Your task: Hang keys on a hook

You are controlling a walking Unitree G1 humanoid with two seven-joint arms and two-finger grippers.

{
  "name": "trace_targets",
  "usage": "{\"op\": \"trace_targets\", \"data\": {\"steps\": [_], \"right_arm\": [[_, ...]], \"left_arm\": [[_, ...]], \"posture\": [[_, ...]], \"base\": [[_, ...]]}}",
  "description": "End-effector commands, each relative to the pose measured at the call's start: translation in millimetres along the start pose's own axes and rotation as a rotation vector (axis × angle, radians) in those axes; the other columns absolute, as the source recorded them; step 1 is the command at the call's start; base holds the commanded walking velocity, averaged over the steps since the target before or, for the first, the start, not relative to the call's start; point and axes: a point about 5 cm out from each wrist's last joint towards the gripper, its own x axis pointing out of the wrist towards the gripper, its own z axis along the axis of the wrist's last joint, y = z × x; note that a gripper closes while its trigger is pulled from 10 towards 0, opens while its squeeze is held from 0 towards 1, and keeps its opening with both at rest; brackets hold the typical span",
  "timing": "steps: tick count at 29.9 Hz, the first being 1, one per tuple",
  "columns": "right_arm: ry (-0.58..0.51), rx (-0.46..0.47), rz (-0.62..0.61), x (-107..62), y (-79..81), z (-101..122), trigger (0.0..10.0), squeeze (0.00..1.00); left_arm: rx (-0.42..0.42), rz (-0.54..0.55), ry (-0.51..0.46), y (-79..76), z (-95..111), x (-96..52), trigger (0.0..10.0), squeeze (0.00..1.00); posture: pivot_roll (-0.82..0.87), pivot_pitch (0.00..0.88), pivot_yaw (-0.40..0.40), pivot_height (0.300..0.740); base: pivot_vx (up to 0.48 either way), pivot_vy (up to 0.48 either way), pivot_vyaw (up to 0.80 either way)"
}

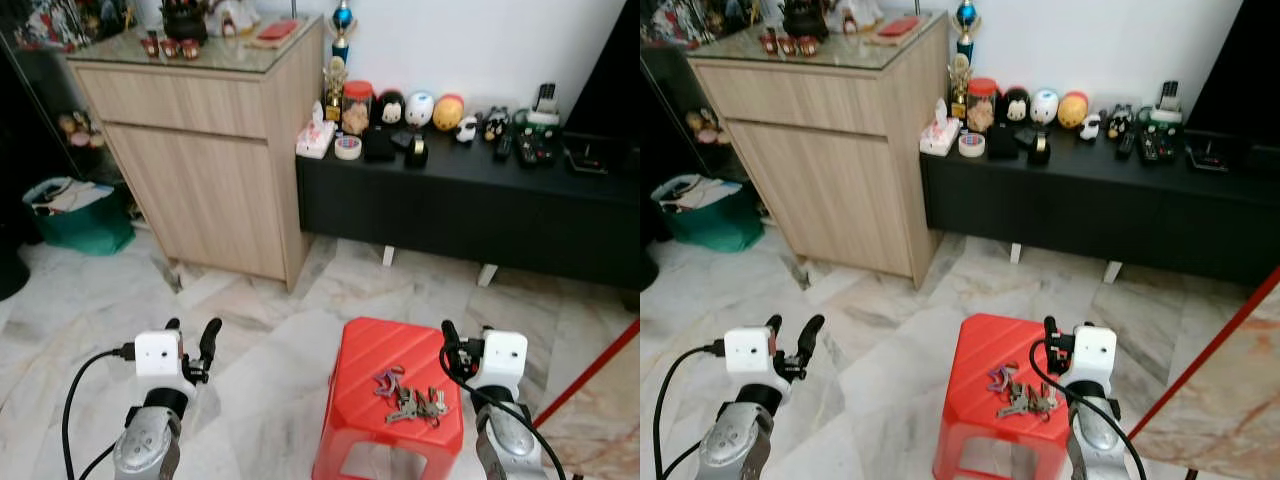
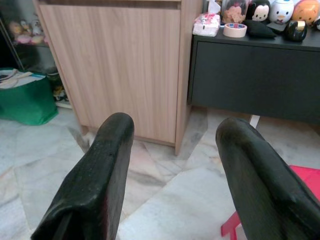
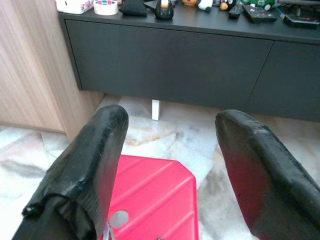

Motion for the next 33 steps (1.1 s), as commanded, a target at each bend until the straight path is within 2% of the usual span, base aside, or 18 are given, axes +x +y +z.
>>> {"op": "trace_targets", "data": {"steps": [1,9,12,15,18,23,25,29,33], "right_arm": [[-0.022,-0.011,0.007,1.5,0.1,5.0,10.0,0.00],[-0.012,-0.019,0.018,2.2,1.3,4.4,10.0,0.00],[0.035,-0.066,0.006,3.4,1.8,-0.6,10.0,0.00],[0.029,-0.079,0.021,1.9,2.8,-1.7,10.0,0.00],[0.000,-0.053,0.036,-1.2,3.3,-0.3,10.0,0.00],[0.015,-0.065,0.030,-1.9,2.5,-2.7,10.0,0.00],[0.020,-0.066,0.028,-2.2,2.4,-3.8,10.0,0.00],[0.064,-0.094,0.018,-4.4,0.5,-10.8,10.0,0.00],[0.077,-0.097,0.016,-8.8,-1.6,-15.9,10.0,0.00]], "left_arm": [[0.008,0.010,0.011,3.1,-1.5,-2.0,10.0,0.00],[0.019,0.015,0.016,4.8,-1.2,-2.1,10.0,0.00],[0.030,0.009,0.027,5.4,-2.4,-1.7,10.0,0.00],[0.034,0.012,0.033,7.3,-3.8,-1.2,10.0,0.00],[0.038,0.016,0.031,10.0,-2.3,-0.2,10.0,0.00],[0.039,0.016,0.033,9.9,-2.6,-0.2,10.0,0.00],[0.034,0.014,0.033,8.5,-2.9,0.1,10.0,0.00],[-0.039,0.025,0.061,5.6,-6.8,-0.3,10.0,0.00],[-0.078,0.046,0.079,7.2,-10.2,-1.1,10.0,0.00]], "posture": [[0.03,0.000,-0.005,0.672],[0.02,0.000,-0.005,0.672],[0.02,0.000,-0.004,0.667],[0.02,0.000,-0.003,0.652],[0.02,0.000,-0.001,0.647],[0.02,0.000,-0.002,0.647],[0.02,0.000,-0.002,0.647],[0.02,0.000,-0.009,0.647],[0.02,0.000,-0.011,0.647]], "base": [[0.000,0.000,0.00],[0.000,0.000,0.00],[0.000,0.000,0.00],[0.000,0.000,0.00],[0.000,0.000,0.00],[0.000,0.000,0.00],[0.000,0.000,0.00],[0.000,0.000,0.00],[0.000,0.000,0.00]]}}
